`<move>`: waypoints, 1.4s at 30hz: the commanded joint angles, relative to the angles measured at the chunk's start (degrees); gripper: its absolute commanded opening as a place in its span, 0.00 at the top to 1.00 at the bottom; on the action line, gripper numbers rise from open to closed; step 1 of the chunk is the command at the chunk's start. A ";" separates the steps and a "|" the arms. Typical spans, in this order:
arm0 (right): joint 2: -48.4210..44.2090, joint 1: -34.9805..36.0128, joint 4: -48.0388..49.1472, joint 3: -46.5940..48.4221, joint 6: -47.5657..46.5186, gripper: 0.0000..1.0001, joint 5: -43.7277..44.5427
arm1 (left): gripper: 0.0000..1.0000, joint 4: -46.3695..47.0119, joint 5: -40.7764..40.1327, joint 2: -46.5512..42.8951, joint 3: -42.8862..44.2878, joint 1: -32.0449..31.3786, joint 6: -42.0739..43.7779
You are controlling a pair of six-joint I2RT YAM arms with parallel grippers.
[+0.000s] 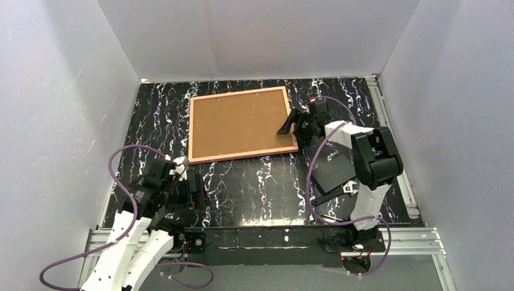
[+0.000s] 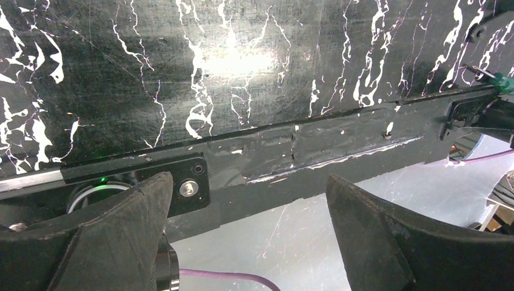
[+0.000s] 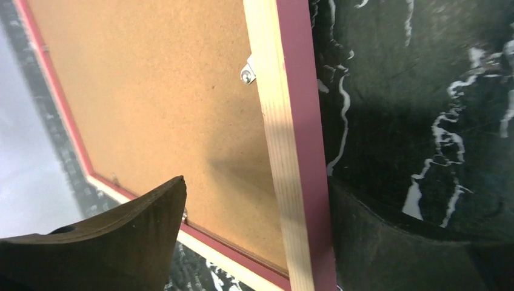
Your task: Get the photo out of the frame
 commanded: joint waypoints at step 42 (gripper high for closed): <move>-18.99 -33.82 -18.85 1.45 -40.38 0.02 17.96 | 0.02 6.54 3.43 18.47 6.83 -10.60 7.78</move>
